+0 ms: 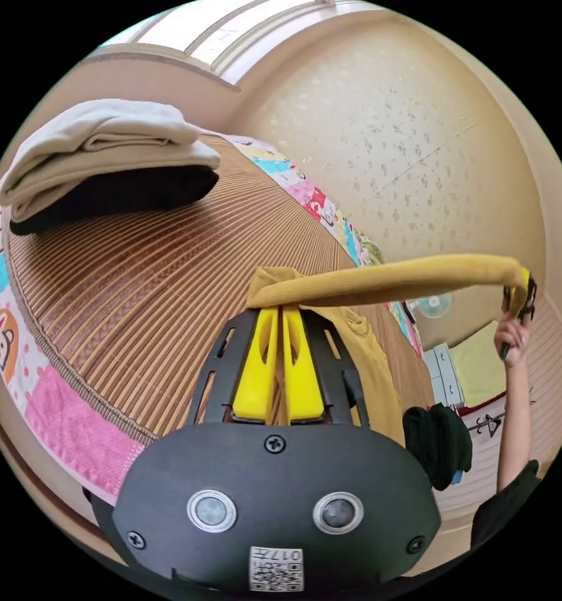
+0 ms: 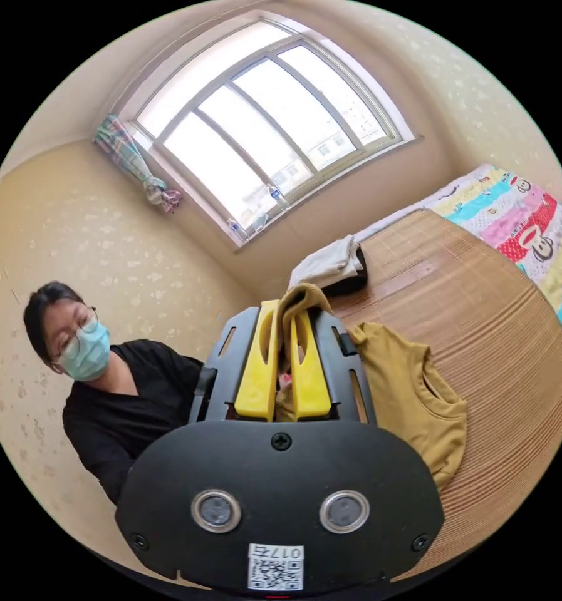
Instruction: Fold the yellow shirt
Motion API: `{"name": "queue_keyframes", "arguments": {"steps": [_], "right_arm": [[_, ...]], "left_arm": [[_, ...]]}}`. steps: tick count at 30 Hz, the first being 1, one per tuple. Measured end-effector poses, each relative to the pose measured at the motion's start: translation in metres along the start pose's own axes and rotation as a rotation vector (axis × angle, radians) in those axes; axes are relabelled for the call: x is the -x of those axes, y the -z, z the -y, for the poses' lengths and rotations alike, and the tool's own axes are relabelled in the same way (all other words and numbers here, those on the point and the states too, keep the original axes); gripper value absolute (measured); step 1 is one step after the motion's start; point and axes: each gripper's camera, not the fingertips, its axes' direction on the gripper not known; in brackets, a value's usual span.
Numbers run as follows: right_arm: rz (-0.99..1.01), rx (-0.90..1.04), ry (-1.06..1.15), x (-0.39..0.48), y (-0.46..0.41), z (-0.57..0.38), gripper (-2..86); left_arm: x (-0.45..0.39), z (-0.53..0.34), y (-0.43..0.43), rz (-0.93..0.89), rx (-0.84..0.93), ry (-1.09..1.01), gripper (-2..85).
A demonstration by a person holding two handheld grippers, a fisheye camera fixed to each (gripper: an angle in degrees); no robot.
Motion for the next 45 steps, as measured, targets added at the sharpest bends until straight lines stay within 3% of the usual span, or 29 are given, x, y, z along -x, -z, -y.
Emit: {"name": "queue_keyframes", "arguments": {"steps": [3, 5, 7, 10, 13, 15, 17, 19, 21, 23, 24, 26, 29, 31, 37, 43, 45], "right_arm": [[-0.073, 0.056, -0.37, -0.098, -0.016, -0.07, 1.3], [-0.093, 0.214, -0.816, -0.178, -0.047, -0.136, 1.5], [-0.092, 0.319, -1.02, -0.21, -0.071, -0.175, 1.7], [-0.013, 0.34, -1.079, -0.224, -0.089, -0.189, 1.9], [0.03, 0.228, -0.95, -0.201, -0.08, -0.145, 1.6], [0.142, 0.068, -0.712, -0.165, -0.063, -0.098, 1.2], [0.355, -0.243, -0.293, -0.093, -0.021, -0.051, 0.8], [0.318, -0.298, -0.186, -0.057, -0.003, -0.039, 0.9], [0.055, -0.16, -0.287, -0.048, -0.007, -0.036, 1.2], [-0.414, 0.14, -0.527, -0.069, -0.047, -0.056, 2.2], [-0.46, 0.208, -0.55, -0.075, -0.061, -0.064, 2.5], [-0.395, 0.293, -0.574, -0.089, -0.111, -0.098, 5.9], [-0.213, 0.17, -0.575, -0.091, -0.152, -0.125, 9.6], [-0.201, 0.118, -0.542, -0.084, -0.172, -0.12, 10.6], [-0.394, 0.138, -0.391, -0.033, -0.222, -0.003, 12.9], [-0.601, 0.512, -0.516, -0.07, -0.319, 0.04, 11.9], [-0.589, 0.467, -0.553, -0.069, -0.316, 0.036, 8.1]], "left_arm": [[0.015, -0.003, -0.004, 0.0, 0.034, 0.029, -1.0], [0.016, -0.004, -0.007, 0.002, 0.063, 0.02, -1.0], [0.014, -0.005, -0.004, 0.023, 0.069, 0.015, -1.0], [0.009, -0.004, 0.003, 0.051, 0.07, -0.004, -1.0], [0.009, -0.001, 0.007, 0.042, 0.082, -0.007, -1.0], [0.008, 0.001, 0.009, 0.037, 0.087, -0.006, -0.9], [0.002, -0.001, 0.011, 0.057, 0.082, -0.031, -0.9], [-0.002, -0.005, 0.013, 0.072, 0.081, -0.052, -0.9], [-0.005, -0.01, 0.014, 0.057, 0.085, -0.052, -0.8], [-0.009, -0.019, 0.016, 0.035, 0.093, -0.057, -0.7], [-0.01, -0.021, 0.016, 0.036, 0.097, -0.057, -0.6], [-0.015, -0.032, 0.021, 0.038, 0.102, -0.06, -0.5], [-0.023, -0.049, 0.037, 0.016, 0.094, -0.066, -0.4], [-0.03, -0.06, 0.048, 0.018, 0.098, -0.087, -0.4], [-0.036, -0.08, 0.1, 0.115, 0.056, -0.138, -0.4], [-0.027, -0.087, 0.122, 0.21, 0.04, -0.114, -0.6], [-0.02, -0.086, 0.131, 0.217, 0.017, -0.084, -0.7]]}}
